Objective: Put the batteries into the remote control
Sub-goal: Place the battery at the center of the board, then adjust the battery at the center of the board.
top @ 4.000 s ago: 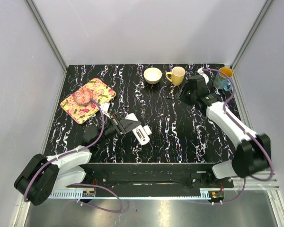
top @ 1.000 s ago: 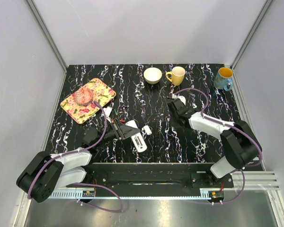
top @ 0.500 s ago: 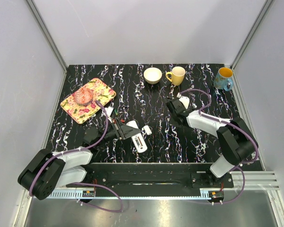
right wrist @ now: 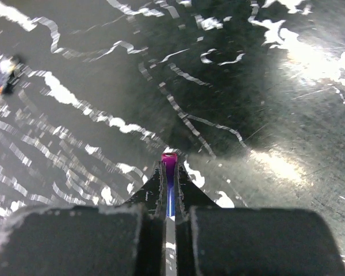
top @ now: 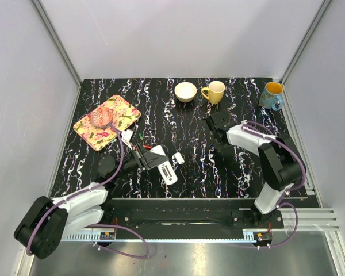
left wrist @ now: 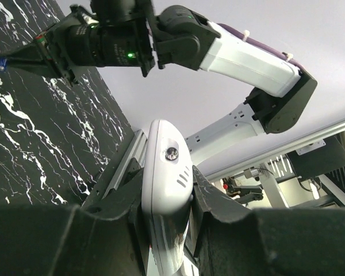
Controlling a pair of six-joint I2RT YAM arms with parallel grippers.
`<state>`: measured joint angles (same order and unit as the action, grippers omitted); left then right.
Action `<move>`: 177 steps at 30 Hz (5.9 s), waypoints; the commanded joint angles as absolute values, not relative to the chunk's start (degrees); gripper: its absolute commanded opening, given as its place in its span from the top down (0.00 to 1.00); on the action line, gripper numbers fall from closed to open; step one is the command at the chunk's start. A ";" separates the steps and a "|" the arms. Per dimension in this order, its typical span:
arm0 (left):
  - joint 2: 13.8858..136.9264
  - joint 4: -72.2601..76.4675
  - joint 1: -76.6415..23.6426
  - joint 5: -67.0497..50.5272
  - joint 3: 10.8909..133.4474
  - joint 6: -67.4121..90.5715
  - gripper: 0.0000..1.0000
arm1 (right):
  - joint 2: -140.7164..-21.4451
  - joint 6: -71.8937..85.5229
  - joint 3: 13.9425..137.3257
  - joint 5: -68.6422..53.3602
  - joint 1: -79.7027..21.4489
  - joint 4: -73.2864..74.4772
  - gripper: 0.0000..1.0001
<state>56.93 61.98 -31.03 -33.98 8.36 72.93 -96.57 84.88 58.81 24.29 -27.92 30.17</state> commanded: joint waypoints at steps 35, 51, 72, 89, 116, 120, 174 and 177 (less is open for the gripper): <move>47.99 55.11 -30.85 -28.30 6.77 69.17 1.00 | -91.06 25.89 63.83 15.33 -27.34 24.73 0.39; 49.30 54.49 -30.85 -30.15 7.65 67.68 1.00 | -102.03 8.71 68.46 9.05 -27.25 25.84 0.16; 53.35 57.66 -30.94 -30.41 7.30 68.20 1.00 | -107.84 7.38 70.05 8.70 -24.70 25.05 0.21; 55.28 60.47 -30.94 -30.23 6.42 69.08 1.00 | -108.81 8.26 68.82 7.21 -23.29 24.61 0.40; 56.25 62.05 -31.29 -30.67 6.42 69.43 1.00 | -106.09 12.39 65.39 5.02 -22.94 25.31 0.32; 56.42 62.14 -31.29 -30.67 6.50 69.35 1.00 | -104.86 12.22 64.69 4.31 -22.94 25.75 0.32; 40.52 48.69 -31.46 -24.96 4.04 67.41 1.00 | -107.58 99.50 71.72 19.60 -26.01 52.56 1.00; 41.31 49.74 -31.38 -25.23 4.04 67.94 1.00 | -108.10 98.27 69.18 18.02 -26.01 50.10 1.00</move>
<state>40.99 46.13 -31.27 -26.28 4.10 68.14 -107.28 98.32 71.46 17.37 -25.47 50.37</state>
